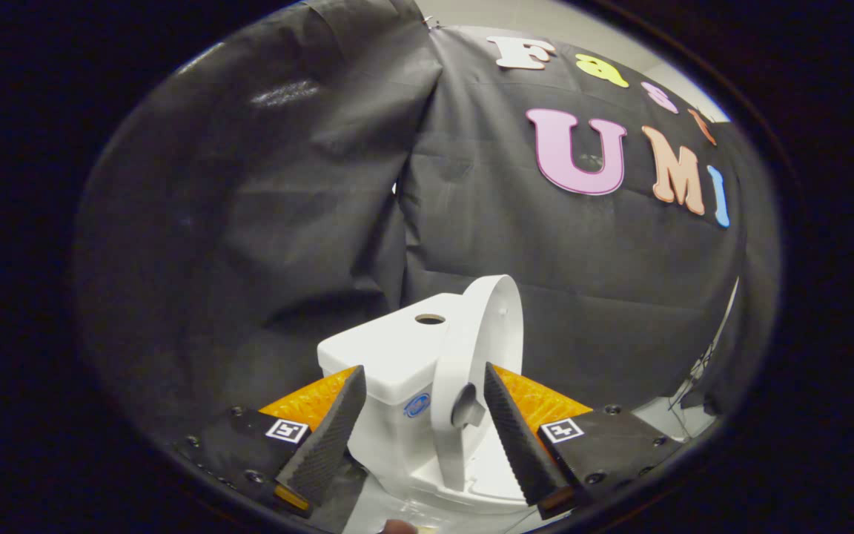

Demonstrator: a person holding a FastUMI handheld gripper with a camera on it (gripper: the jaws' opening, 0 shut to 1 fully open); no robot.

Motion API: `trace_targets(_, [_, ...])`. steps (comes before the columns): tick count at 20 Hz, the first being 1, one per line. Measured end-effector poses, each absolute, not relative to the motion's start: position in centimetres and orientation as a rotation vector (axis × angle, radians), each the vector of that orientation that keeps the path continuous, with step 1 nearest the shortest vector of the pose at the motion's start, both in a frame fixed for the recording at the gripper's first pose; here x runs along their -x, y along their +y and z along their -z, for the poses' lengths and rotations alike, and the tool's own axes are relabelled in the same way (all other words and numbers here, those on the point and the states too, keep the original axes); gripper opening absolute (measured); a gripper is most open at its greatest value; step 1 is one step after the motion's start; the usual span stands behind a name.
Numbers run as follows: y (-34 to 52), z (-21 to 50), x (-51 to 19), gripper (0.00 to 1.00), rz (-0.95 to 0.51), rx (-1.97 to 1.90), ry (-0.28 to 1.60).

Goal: Open the toilet lid.

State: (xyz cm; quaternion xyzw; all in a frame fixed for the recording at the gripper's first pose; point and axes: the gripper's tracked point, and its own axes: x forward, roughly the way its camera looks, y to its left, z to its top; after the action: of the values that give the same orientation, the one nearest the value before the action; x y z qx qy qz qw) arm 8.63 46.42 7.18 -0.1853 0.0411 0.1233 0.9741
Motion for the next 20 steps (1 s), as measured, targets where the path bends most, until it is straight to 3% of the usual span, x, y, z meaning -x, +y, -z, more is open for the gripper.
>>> trace_targets(14, [27.7,-11.5,-4.7,0.98,-0.150,0.355,-0.006])
trace_targets(20, [25.5,-10.5,-4.6,0.98,-0.105,0.297,-0.039])
